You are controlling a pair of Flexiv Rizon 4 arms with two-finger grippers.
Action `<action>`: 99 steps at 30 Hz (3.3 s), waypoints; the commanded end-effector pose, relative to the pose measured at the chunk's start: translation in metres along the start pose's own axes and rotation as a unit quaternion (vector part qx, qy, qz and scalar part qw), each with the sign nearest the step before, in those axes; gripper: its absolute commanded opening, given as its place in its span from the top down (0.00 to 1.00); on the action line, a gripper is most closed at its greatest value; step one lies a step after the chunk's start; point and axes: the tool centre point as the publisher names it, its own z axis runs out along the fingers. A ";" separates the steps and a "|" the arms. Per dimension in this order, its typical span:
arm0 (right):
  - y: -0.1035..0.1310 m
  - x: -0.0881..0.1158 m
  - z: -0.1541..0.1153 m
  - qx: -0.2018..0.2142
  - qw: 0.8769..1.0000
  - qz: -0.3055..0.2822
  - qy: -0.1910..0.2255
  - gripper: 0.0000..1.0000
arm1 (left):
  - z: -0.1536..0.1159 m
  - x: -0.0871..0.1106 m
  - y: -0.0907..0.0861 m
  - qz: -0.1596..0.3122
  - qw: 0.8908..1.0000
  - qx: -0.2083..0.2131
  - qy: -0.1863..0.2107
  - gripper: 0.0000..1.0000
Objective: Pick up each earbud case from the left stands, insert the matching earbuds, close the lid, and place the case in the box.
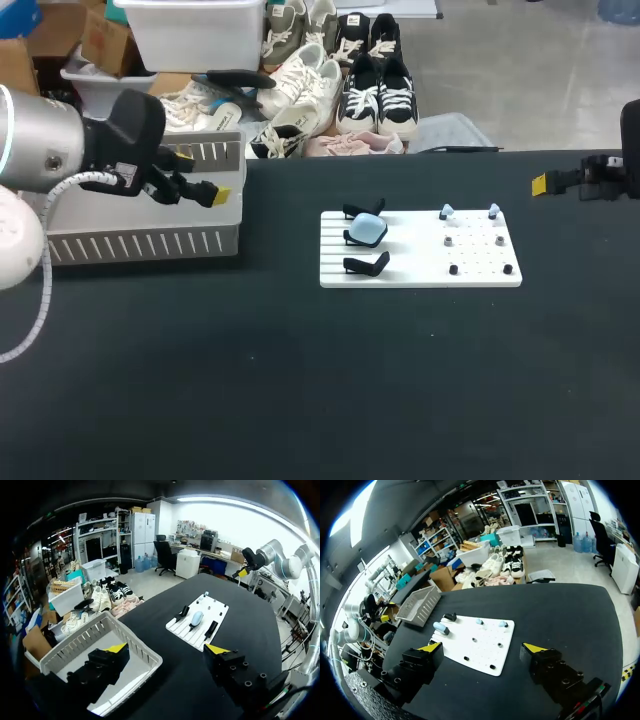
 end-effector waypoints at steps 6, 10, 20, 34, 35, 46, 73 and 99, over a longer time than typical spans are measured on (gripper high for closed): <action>-0.001 0.000 0.000 -0.002 1.000 0.000 0.000 0.00 | 0.027 -0.007 -0.003 0.132 0.990 0.049 0.003 0.00; -0.001 0.000 0.000 -0.002 1.000 0.000 0.000 0.00 | 0.037 -0.007 -0.006 0.159 0.985 0.066 -0.004 0.00; -0.001 0.000 0.000 -0.002 1.000 0.000 0.000 0.00 | 0.069 -0.002 -0.016 0.173 0.976 0.132 -0.012 0.00; -0.001 0.000 0.000 -0.002 1.000 0.000 0.000 0.00 | 0.120 -0.014 -0.035 0.189 0.963 0.184 -0.049 0.00; -0.001 0.000 0.000 -0.002 1.000 0.000 0.000 0.00 | 0.125 -0.014 -0.037 0.189 0.962 0.189 -0.052 0.00; -0.001 0.000 0.000 -0.002 1.000 0.000 0.000 0.00 | 0.153 -0.015 -0.051 0.205 0.952 0.215 -0.066 0.00; -0.001 0.000 0.000 -0.002 1.000 0.000 0.000 0.00 | 0.193 -0.005 -0.070 0.186 0.953 0.224 -0.082 0.00; -0.001 0.000 0.000 -0.002 1.000 0.000 0.000 0.00 | 0.230 -0.008 -0.081 0.150 0.957 0.239 -0.067 0.00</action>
